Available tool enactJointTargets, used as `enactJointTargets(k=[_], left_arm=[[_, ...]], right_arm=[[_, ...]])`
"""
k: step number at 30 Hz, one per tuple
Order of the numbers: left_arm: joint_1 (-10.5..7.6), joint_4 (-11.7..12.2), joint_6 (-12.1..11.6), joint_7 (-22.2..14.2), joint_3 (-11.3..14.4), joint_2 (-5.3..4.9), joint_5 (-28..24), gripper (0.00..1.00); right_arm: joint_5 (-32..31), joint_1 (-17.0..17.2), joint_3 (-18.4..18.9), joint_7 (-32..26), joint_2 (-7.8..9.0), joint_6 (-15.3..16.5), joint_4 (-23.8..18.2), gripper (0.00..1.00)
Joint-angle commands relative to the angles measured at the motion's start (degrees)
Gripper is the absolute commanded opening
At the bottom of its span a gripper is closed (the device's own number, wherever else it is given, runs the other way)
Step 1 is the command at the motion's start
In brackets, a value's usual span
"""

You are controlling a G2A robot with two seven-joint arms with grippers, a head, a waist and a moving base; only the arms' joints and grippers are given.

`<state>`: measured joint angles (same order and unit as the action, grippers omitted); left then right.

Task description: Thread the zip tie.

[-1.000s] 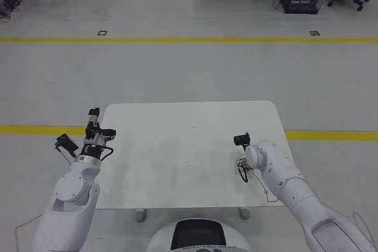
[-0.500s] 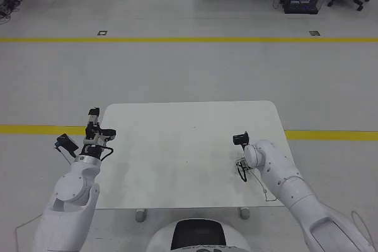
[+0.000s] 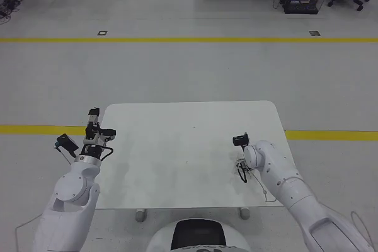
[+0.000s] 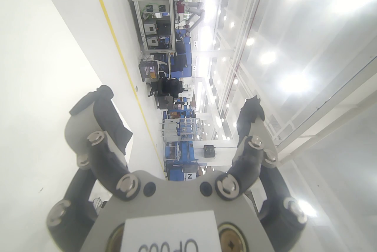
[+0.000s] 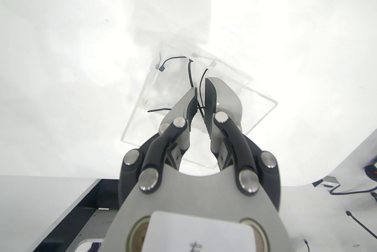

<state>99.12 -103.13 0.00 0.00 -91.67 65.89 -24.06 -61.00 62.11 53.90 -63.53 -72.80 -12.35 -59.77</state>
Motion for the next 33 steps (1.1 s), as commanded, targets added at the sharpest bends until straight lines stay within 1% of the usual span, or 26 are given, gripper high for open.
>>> enactJointTargets(k=[1, 2, 4, 7, 12, 15, 19, 24, 28, 32, 33], left_arm=[[0.0, 0.0, 0.0, 0.0, 0.0, 0.0, 0.0, 1.0], [0.0, 0.0, 0.0, 0.0, 0.0, 0.0, 0.0, 1.0], [0.0, 0.0, 0.0, 0.0, 0.0, 0.0, 0.0, 1.0], [0.0, 0.0, 0.0, 0.0, 0.0, 0.0, 0.0, 1.0], [0.0, 0.0, 0.0, 0.0, 0.0, 0.0, 0.0, 1.0], [0.0, 0.0, 0.0, 0.0, 0.0, 0.0, 0.0, 1.0], [0.0, 0.0, 0.0, 0.0, 0.0, 0.0, 0.0, 1.0], [0.0, 0.0, 0.0, 0.0, 0.0, 0.0, 0.0, 1.0], [0.0, 0.0, 0.0, 0.0, 0.0, 0.0, 0.0, 1.0], [0.0, 0.0, 0.0, 0.0, 0.0, 0.0, 0.0, 1.0], [0.0, 0.0, 0.0, 0.0, 0.0, 0.0, 0.0, 1.0]], right_arm=[[-0.02, -0.09, -0.07, 0.02, -0.09, 0.07, 0.31, 0.09], [-0.06, -0.17, -0.13, 0.0, -0.15, 0.11, 0.53, 0.1], [-0.07, -0.28, -0.2, 0.05, -0.25, 0.16, 0.86, 0.09], [-0.01, -0.47, -0.28, 0.09, -0.4, 0.21, 1.35, 0.0], [-0.12, -0.59, -0.09, -0.06, -0.5, 0.21, 1.43, 0.0], [-0.41, -0.31, 0.59, -0.49, -0.29, 0.24, 0.21, 0.0], [-0.47, 0.67, 2.29, -1.61, 0.29, 0.81, -2.64, 0.0], [-0.44, 2.81, 5.68, -3.4, 1.44, 2.04, -8.05, 0.0], [0.8, 5.13, 9.79, -4.95, 2.6, 3.92, -13.24, 0.0], [5.21, 7.81, 15.55, -6.32, 3.89, 7.89, -17.68, 0.0], [7.34, 8.63, 17.46, -6.7, 4.26, 9.67, -18.62, 0.0]])
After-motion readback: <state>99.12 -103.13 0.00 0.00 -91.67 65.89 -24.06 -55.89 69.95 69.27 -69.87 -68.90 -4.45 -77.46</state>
